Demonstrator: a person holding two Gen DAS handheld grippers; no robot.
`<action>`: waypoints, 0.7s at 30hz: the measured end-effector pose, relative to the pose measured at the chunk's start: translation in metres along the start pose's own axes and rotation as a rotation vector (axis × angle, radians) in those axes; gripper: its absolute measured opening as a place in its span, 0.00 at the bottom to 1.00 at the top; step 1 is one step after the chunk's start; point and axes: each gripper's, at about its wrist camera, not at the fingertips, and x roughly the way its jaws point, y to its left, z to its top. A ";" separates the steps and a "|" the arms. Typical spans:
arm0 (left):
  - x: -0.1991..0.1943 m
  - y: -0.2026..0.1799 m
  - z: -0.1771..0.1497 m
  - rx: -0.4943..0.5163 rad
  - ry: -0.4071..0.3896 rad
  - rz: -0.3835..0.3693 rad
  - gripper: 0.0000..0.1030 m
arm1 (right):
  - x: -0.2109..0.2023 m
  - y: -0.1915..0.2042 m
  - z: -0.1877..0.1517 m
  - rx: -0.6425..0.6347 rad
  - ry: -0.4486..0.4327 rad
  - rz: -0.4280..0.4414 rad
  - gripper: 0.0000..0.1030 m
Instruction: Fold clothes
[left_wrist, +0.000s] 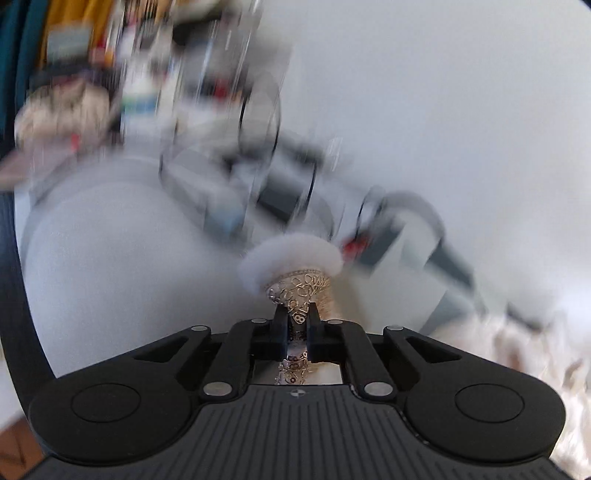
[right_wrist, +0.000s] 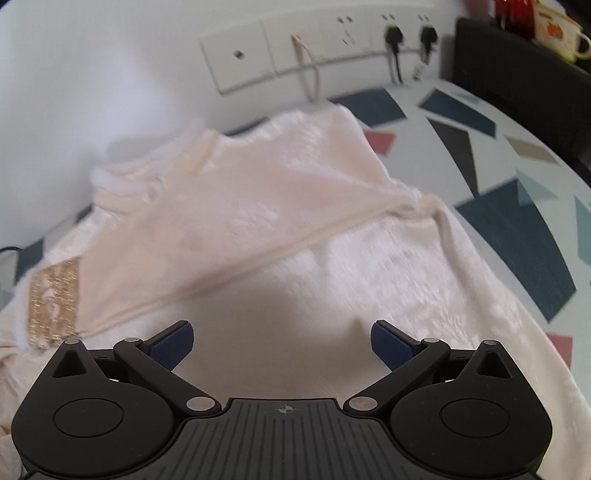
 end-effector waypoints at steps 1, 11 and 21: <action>-0.012 -0.007 0.014 0.012 -0.051 -0.018 0.08 | -0.002 0.002 0.003 0.003 -0.001 0.015 0.99; -0.108 -0.180 0.066 0.273 -0.309 -0.431 0.08 | -0.008 -0.027 0.037 0.270 -0.007 0.012 0.99; -0.038 -0.372 -0.107 0.564 0.050 -0.650 0.08 | -0.029 -0.134 0.031 0.306 -0.125 -0.061 0.99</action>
